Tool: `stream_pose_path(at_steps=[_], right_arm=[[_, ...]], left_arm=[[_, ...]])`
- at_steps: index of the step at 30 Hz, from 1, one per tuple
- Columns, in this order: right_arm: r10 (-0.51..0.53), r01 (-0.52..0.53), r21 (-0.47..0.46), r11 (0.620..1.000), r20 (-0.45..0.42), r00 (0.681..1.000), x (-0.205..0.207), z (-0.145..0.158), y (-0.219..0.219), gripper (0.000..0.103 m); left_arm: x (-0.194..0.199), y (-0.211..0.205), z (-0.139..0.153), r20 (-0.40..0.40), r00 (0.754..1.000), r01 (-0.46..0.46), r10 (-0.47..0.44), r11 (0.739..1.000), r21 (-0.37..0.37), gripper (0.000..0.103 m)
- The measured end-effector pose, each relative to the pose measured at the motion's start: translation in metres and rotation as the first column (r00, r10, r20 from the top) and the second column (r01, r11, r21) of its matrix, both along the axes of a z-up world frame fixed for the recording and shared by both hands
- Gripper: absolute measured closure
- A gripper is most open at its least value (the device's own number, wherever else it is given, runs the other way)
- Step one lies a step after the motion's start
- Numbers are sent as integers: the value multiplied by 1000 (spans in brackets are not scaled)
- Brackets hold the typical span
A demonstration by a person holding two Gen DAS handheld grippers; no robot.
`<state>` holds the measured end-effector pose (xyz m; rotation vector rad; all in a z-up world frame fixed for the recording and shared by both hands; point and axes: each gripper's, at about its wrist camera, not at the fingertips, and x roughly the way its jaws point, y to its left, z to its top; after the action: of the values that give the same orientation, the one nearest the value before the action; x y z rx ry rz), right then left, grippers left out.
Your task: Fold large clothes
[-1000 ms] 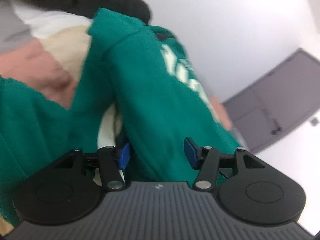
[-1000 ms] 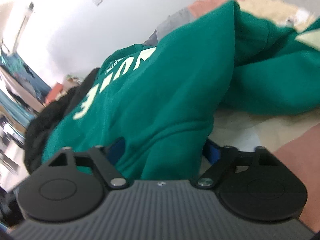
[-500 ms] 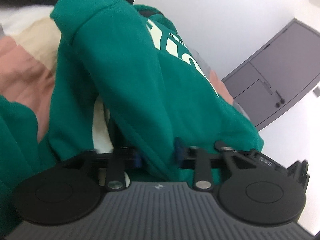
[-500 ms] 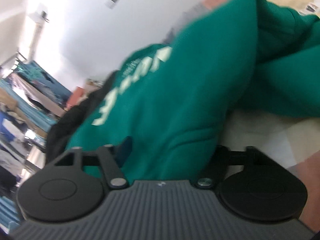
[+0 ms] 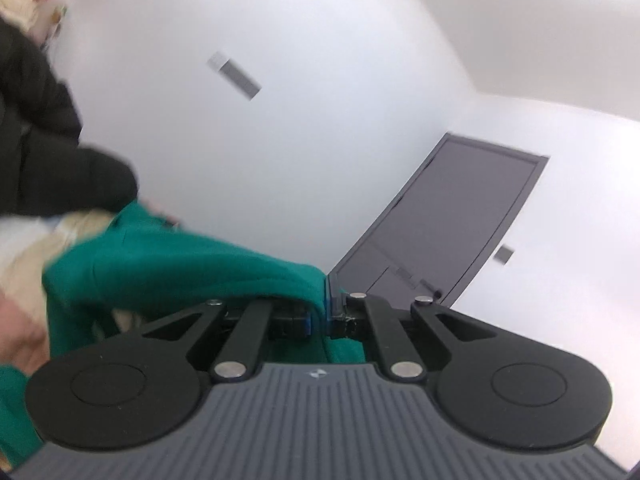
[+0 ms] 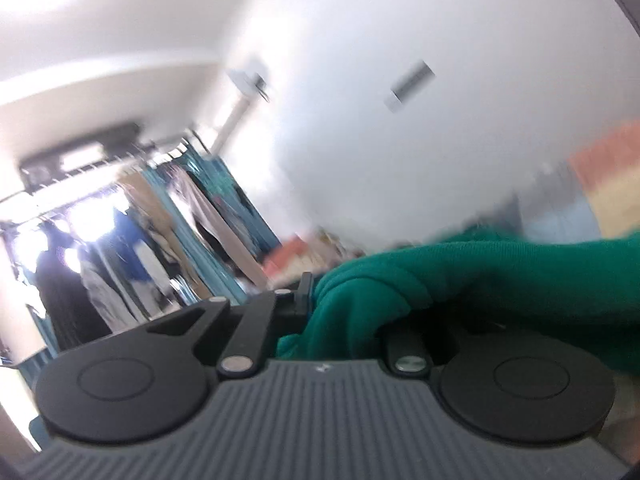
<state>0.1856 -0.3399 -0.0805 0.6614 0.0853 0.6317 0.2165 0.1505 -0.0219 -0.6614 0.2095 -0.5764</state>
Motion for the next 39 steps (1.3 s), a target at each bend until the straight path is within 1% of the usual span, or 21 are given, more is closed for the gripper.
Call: stream_pose_path(at_steps=[4, 6, 9, 13, 14, 16, 18, 21, 23, 25, 27, 28, 29, 32, 34, 36, 37, 39], right_arm=[[-17, 24, -68, 997, 97, 995, -37, 62, -9, 86], [-30, 41, -75, 996, 140, 990, -56, 94, -13, 86], [-43, 55, -57, 997, 193, 980, -74, 143, -19, 86], [-60, 77, -64, 995, 239, 969, -94, 210, -25, 86], [-64, 86, -73, 994, 258, 964, -101, 224, -26, 86], [-73, 105, -87, 991, 304, 950, -117, 254, -30, 86], [-81, 115, -86, 990, 330, 941, -124, 276, -36, 86], [-104, 155, -111, 982, 364, 926, -122, 304, -39, 86], [-123, 191, -153, 970, 371, 920, -111, 314, -38, 86], [-142, 222, -192, 956, 360, 922, -92, 311, -36, 86], [-158, 238, -217, 947, 331, 930, -69, 302, -37, 86], [-167, 241, -220, 945, 309, 936, -55, 294, -37, 86], [-177, 245, -221, 944, 287, 941, -43, 285, -39, 86], [-212, 261, -216, 941, 225, 951, 0, 255, -39, 86], [-229, 273, -232, 934, 200, 953, 36, 232, -42, 86], [-250, 295, -258, 920, 192, 949, 75, 205, -45, 86], [-260, 303, -267, 915, 186, 948, 97, 189, -47, 86], [-279, 314, -278, 908, 160, 947, 143, 158, -51, 86]], left_arm=[[-35, -6, 69, 84, 996, -20, 14, 997, 76, 96], [-50, -13, 103, 122, 992, -31, 19, 995, 97, 96], [-74, -20, 158, 171, 985, -53, 33, 992, 113, 96], [-108, -37, 228, 226, 972, -89, 60, 989, 120, 96], [-129, -39, 249, 244, 968, -93, 62, 989, 117, 96], [-143, -45, 278, 273, 960, -98, 64, 989, 114, 96], [-151, -55, 305, 294, 953, -105, 67, 988, 113, 96], [-159, -66, 341, 311, 947, -126, 81, 984, 129, 96], [-147, -74, 351, 301, 949, -144, 92, 977, 155, 95], [-125, -81, 347, 277, 956, -149, 92, 970, 193, 95], [-82, -86, 326, 250, 964, -145, 87, 964, 223, 95], [-65, -88, 314, 234, 969, -136, 82, 965, 226, 95], [-37, -91, 297, 217, 973, -129, 80, 966, 225, 95], [24, -95, 253, 163, 983, -120, 83, 966, 228, 95], [71, -98, 223, 142, 986, -118, 85, 964, 240, 95], [121, -102, 202, 130, 988, -117, 86, 960, 253, 95], [149, -104, 186, 117, 990, -112, 84, 959, 260, 95], [206, -106, 154, 63, 994, -98, 84, 960, 261, 95]])
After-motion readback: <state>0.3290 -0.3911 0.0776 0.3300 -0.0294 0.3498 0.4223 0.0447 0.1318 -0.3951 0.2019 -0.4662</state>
